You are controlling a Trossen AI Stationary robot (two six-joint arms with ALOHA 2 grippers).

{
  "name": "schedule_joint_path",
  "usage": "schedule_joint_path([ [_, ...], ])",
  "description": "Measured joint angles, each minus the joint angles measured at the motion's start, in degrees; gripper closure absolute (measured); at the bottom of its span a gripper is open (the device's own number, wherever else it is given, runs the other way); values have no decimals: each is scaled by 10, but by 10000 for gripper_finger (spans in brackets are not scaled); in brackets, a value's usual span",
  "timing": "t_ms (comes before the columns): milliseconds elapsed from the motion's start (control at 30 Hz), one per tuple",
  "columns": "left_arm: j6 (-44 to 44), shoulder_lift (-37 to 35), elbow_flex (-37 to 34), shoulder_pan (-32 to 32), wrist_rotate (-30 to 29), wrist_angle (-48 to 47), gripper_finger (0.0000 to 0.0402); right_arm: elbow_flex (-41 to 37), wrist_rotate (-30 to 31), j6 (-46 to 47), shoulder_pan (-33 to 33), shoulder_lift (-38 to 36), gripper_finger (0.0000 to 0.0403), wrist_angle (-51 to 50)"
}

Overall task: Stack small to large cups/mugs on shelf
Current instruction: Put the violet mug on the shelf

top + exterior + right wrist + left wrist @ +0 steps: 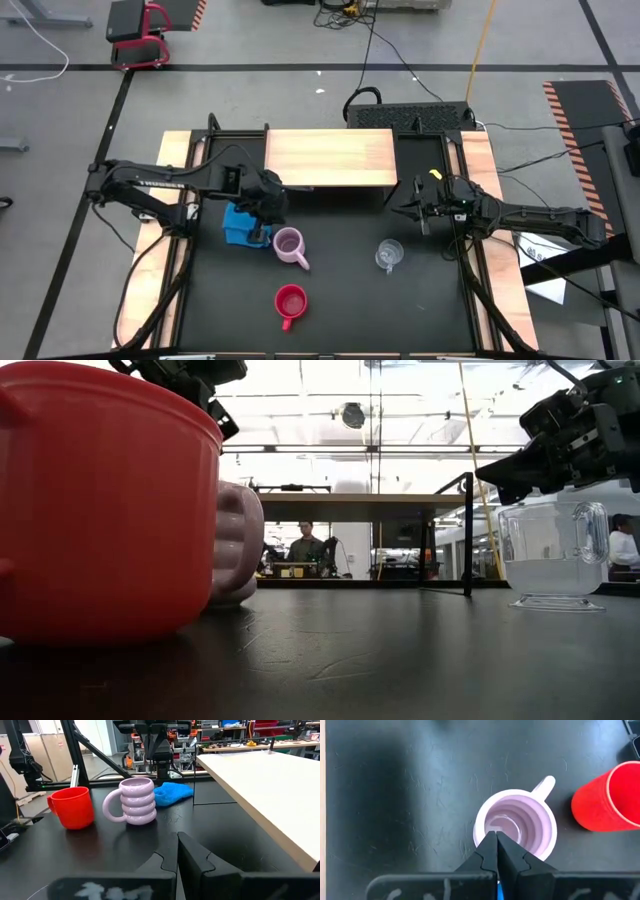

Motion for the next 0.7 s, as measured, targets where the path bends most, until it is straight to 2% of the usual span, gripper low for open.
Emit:
schedule_joint_path([
  [567, 4, 40, 0, -5, 13, 17, 402, 0, 0, 2, 0, 0, 403, -7],
  [700, 8, 67, 24, -13, 13, 7, 401, 0, 1, 1, 0, 0, 403, -9],
])
